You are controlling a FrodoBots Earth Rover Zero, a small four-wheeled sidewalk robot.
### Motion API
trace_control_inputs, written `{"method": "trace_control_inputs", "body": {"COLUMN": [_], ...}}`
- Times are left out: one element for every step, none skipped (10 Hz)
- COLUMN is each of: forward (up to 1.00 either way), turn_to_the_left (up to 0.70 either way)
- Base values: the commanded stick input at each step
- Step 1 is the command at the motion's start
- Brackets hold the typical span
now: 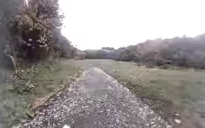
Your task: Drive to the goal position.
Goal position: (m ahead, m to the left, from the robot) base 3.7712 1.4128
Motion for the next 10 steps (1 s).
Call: {"method": "trace_control_inputs", "body": {"forward": [0.7, 0.7, 0.7, 0.7, 0.7, 0.7, 0.7, 0.7, 0.7, 0.7], "turn_to_the_left": [0.0, 0.0, 0.0, 0.0, 0.0, 0.0, 0.0, 0.0, 0.0, 0.0]}}
